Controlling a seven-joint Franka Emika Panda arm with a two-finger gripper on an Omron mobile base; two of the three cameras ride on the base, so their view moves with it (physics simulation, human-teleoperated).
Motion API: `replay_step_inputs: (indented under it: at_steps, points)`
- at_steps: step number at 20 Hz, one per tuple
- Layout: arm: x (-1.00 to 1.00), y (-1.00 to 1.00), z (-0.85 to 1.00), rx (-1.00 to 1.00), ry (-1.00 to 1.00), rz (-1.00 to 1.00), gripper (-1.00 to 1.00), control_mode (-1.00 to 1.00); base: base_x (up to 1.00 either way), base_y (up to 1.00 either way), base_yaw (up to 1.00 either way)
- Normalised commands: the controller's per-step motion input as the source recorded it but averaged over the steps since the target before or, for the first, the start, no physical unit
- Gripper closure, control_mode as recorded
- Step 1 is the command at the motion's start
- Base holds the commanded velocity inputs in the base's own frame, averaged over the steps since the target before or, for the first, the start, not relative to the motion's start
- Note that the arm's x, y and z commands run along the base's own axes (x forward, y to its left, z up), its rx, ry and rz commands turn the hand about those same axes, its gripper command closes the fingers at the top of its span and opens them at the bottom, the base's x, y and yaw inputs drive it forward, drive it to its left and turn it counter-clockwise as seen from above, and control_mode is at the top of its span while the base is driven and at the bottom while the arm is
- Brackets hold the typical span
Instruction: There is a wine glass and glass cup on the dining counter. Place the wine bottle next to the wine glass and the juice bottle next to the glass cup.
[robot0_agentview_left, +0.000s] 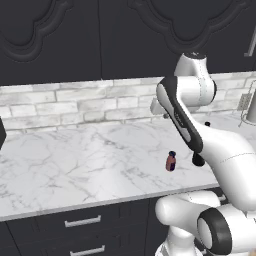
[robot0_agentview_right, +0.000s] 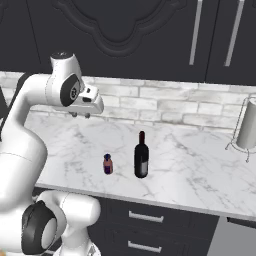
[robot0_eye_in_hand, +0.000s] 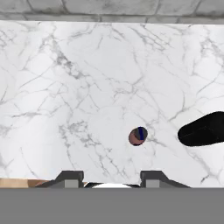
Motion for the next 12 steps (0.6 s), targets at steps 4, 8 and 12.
replay_step_inputs:
  at_steps: [4,8,12]
  points:
    - [-0.19,-0.01,-0.02,0.00,0.00,0.00,-1.00,-1.00,0.00,0.00,0.00]
    - [-0.32,-0.14,-0.03,0.00,0.00,-0.03,-1.00,-1.00,0.00,0.00,0.00]
    - [-0.32,-0.24,-0.11,0.00,0.00,-0.01,-1.00,-1.00,0.00,0.00,0.00]
